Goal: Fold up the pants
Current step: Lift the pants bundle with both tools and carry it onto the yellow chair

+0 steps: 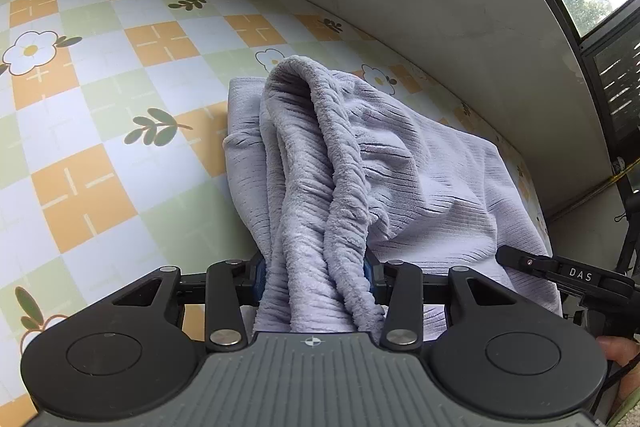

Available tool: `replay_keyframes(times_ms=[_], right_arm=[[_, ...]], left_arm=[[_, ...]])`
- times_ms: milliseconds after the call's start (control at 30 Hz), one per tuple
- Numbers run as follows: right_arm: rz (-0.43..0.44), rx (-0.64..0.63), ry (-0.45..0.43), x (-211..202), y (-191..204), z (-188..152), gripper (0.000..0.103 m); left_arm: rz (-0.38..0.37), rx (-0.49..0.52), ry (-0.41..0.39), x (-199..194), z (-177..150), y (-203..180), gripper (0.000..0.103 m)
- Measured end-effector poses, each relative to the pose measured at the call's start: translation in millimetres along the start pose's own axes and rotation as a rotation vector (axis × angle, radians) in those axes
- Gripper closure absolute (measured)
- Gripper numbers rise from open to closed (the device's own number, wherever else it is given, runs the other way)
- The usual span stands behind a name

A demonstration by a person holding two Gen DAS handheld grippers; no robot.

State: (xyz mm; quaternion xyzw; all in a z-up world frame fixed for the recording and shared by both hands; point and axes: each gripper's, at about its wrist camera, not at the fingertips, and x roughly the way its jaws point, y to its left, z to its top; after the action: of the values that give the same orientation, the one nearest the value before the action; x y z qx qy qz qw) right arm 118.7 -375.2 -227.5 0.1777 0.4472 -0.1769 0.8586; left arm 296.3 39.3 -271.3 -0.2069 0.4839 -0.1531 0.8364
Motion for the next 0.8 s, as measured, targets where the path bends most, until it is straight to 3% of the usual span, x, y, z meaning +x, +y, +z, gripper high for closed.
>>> replay_keyframes(times_ms=[233,400,800], right_arm=[[0.058,-0.153,-0.041,-16.0,33.1,11.7,0.084],[0.161,-0.282,-0.018,-15.1,53.8,17.6,0.084],[0.481,-0.561,0.021,-8.2,111.6,3.9,0.084]], left_arm=[[0.04,-0.057,-0.051,-33.0,-16.6,5.0,0.063],[0.117,-0.138,-0.136,-68.0,-37.9,5.1,0.063],[0.385,-0.356,-0.356,-152.7,-125.5,-16.6,0.064]])
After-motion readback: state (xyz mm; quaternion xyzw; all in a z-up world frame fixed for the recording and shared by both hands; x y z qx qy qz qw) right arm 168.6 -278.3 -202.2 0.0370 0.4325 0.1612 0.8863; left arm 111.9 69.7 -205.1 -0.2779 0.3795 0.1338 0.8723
